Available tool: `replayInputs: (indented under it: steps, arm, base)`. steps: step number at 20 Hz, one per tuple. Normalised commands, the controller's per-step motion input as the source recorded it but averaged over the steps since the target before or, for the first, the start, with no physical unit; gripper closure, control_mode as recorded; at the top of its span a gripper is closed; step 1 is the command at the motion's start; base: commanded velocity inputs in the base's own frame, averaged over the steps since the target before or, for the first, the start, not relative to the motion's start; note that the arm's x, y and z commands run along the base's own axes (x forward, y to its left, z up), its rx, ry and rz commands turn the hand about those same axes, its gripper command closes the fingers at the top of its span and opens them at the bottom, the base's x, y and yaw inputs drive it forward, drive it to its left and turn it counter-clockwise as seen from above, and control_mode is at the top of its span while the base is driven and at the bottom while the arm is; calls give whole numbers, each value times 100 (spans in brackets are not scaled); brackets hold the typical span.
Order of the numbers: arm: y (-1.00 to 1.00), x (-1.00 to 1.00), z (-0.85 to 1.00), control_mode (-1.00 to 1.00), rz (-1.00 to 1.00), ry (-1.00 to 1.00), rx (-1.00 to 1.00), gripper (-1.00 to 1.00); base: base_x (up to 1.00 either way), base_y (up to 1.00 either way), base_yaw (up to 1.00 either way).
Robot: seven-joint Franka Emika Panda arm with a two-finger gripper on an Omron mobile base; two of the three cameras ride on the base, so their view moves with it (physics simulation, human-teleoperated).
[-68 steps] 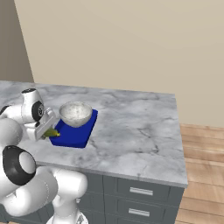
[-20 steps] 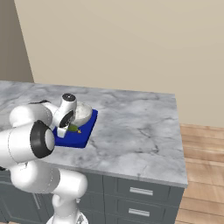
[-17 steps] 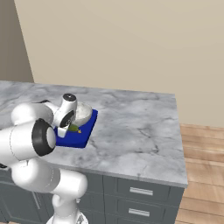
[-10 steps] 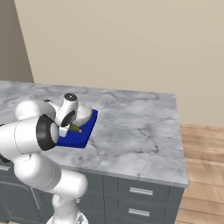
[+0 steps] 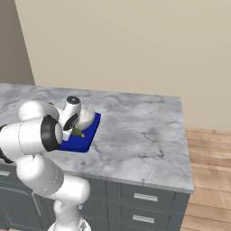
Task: Place the two vegetables and bowl onto the tray for setting up a vegetable dip station.
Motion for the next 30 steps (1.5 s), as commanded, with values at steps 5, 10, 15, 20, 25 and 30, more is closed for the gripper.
replayInputs:
  steps: [5,10,15,20,25,30]
  arm:
    - [0,12,-7,-100,0,0,0,100]
    - [0,7,-8,-100,0,0,0,100]
    - [0,3,-9,-100,0,0,0,100]
    - [0,6,-6,-100,0,0,0,100]
    - [0,2,-7,-100,0,0,0,100]
    - [0,0,-8,-100,0,0,0,100]
  base:
    - [0,0,0]
    - [0,0,0]
    - [0,0,0]
    - [0,0,0]
    - [0,0,0]
    - [0,0,0]
